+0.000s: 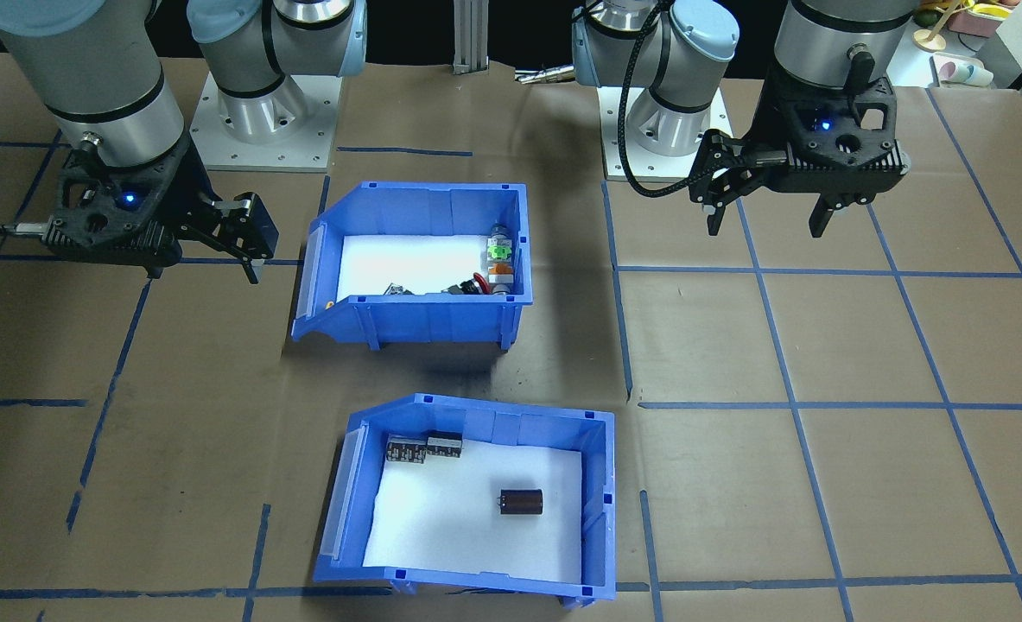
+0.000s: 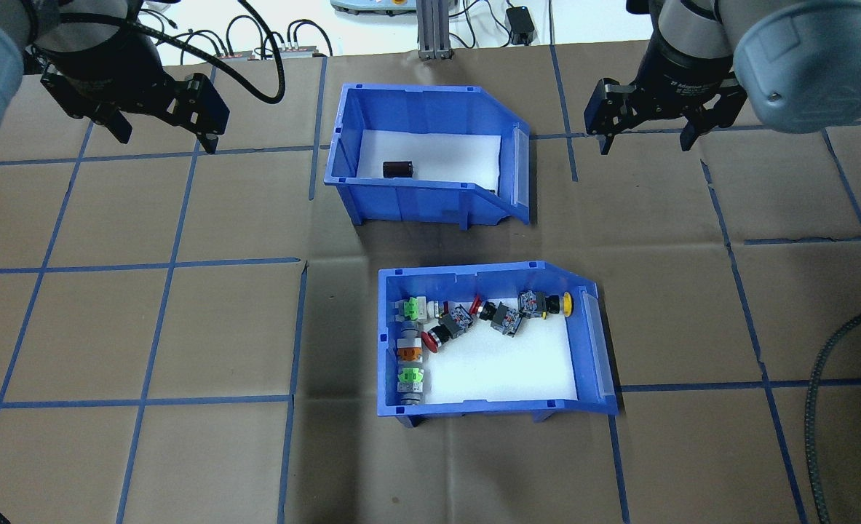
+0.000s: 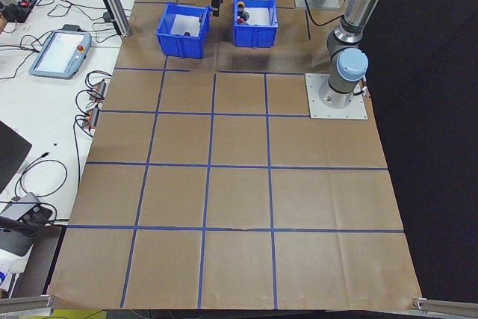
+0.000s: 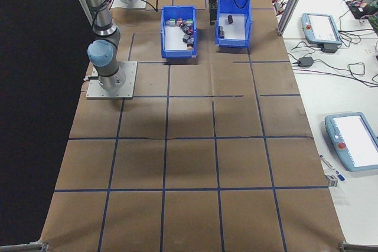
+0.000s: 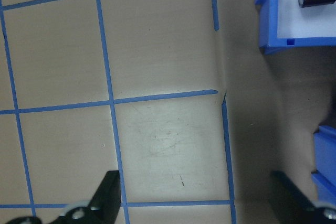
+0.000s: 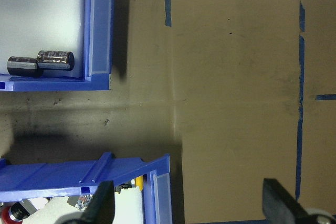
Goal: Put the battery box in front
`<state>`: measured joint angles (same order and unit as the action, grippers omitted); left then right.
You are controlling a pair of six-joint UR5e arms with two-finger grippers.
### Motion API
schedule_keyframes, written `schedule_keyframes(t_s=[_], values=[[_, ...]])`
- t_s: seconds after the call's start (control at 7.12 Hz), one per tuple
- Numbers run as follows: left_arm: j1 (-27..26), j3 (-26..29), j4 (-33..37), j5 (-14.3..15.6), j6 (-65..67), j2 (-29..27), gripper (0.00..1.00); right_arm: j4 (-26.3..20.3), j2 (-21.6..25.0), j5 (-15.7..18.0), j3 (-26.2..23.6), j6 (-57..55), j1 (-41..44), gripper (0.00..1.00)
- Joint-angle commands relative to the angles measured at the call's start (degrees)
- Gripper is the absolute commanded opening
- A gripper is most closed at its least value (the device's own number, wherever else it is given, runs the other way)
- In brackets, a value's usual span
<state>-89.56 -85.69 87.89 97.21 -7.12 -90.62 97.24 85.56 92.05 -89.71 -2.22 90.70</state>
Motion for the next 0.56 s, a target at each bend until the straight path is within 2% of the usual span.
schedule_keyframes(t_s=[0.0,0.42], values=[[0.0,0.0,0.0,0.0,0.0,0.0,1.0,0.0,0.0,0.0,0.0,0.0,0.0,1.0],[-0.3,0.0,0.0,0.0,0.0,0.0,1.0,0.1,0.0,0.0,0.0,0.0,0.0,1.0]])
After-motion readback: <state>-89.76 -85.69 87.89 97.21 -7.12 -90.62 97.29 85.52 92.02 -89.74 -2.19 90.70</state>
